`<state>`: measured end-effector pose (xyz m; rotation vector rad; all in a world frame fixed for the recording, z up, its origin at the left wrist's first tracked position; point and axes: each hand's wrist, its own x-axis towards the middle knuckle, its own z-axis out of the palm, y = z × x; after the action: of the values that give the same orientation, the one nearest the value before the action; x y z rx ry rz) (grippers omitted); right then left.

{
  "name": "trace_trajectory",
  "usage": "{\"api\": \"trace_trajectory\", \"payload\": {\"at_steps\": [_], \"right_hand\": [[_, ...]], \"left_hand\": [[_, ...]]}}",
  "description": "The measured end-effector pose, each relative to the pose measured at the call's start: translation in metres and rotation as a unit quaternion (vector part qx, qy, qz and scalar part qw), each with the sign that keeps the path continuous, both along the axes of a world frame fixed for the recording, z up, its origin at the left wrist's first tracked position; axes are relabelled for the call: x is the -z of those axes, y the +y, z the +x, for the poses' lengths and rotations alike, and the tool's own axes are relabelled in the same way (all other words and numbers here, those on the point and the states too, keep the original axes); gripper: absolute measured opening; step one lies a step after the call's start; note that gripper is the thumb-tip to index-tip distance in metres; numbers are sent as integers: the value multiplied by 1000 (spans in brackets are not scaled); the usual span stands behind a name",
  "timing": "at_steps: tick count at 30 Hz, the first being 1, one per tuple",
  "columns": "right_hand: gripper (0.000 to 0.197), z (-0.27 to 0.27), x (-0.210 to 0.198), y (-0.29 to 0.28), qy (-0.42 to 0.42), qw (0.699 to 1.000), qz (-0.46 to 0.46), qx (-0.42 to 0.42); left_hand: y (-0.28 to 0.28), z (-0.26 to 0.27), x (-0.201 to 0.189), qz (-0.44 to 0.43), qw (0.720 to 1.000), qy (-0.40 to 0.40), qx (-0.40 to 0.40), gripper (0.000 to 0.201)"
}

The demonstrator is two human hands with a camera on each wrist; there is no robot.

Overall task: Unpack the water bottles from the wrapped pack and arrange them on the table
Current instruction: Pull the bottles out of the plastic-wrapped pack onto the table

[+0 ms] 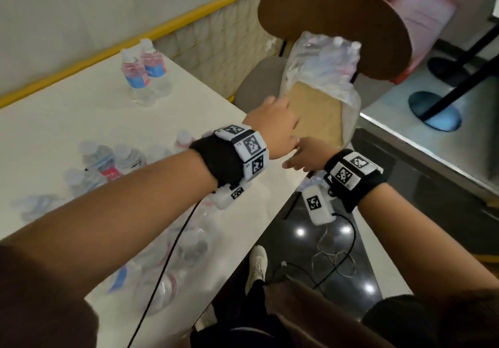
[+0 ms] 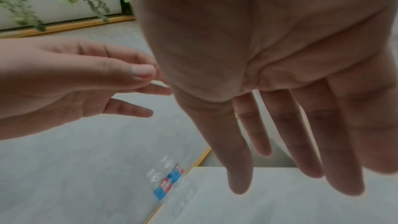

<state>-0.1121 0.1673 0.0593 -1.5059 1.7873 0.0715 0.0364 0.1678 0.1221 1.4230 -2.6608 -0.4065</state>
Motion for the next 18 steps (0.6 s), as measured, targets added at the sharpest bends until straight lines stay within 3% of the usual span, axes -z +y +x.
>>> {"api": "trace_trajectory", "payload": {"at_steps": [5, 9, 11, 15, 18], "right_hand": [[17, -53, 17, -64, 42, 998, -49, 20], [58, -91, 17, -115, 42, 993, -98, 58], [69, -103, 12, -130, 10, 989, -121, 81], [77, -117, 12, -154, 46, 968, -232, 84], [75, -118, 19, -163, 20, 947, -306, 101]], "left_hand": [[-70, -69, 18, -9, 1000, -23, -11, 28], [-117, -105, 33, 5, 997, -64, -34, 30], [-133, -117, 39, 7, 995, -85, -44, 33], [-157, -130, 44, 30, 993, -93, -62, 35], [-171, -134, 48, 56, 992, -82, -79, 52]]}}
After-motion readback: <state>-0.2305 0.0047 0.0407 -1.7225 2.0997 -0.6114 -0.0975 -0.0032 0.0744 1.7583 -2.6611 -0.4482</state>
